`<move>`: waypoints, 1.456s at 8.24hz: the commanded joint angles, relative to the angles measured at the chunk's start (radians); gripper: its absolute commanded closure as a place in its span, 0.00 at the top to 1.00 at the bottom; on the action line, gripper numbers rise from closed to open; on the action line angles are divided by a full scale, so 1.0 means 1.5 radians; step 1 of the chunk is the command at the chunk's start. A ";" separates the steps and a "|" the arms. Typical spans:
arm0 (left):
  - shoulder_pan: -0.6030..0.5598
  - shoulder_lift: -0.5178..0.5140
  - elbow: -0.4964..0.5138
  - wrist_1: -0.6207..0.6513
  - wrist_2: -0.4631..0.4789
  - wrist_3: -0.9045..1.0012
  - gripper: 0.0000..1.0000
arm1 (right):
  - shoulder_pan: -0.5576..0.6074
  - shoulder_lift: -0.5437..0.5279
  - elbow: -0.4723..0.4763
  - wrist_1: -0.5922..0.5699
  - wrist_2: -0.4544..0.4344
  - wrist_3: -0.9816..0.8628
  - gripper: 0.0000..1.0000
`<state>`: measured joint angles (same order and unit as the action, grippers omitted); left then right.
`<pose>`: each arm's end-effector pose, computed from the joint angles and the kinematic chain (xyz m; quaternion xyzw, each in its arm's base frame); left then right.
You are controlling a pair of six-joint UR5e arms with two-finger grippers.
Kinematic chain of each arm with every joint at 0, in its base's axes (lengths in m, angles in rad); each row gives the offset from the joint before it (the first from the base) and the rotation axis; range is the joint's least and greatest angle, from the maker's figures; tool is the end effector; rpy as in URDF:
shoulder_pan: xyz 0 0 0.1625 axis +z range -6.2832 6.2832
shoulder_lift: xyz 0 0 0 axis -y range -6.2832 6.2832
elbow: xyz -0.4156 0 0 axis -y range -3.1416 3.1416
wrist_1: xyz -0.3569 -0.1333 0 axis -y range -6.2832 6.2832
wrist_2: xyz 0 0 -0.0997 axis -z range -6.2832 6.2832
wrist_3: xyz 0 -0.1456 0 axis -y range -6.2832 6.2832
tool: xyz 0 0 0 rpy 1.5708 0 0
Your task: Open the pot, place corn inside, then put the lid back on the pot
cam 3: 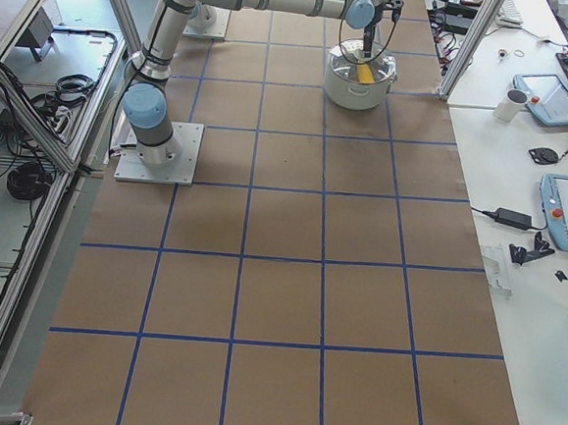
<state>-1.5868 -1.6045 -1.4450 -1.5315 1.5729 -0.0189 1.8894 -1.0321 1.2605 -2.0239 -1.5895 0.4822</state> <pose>-0.1408 -0.4851 0.4794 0.0015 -0.9978 0.0657 0.0001 0.3403 -0.6148 0.3187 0.0822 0.9902 -0.1069 0.0351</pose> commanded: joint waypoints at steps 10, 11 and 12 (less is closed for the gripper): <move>-0.001 0.003 0.000 0.003 0.001 0.001 1.00 | -0.150 -0.408 0.195 0.293 0.001 -0.207 1.00; -0.001 0.003 0.000 0.003 0.002 0.001 1.00 | -0.150 -0.408 0.194 0.291 0.002 -0.207 1.00; -0.001 0.003 0.000 0.003 0.001 0.001 1.00 | -0.150 -0.408 0.195 0.290 0.002 -0.207 1.00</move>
<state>-1.5876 -1.6000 -1.4450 -1.5263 1.5747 -0.0169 1.6644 -1.6436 1.5517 -1.5859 -1.5894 0.1724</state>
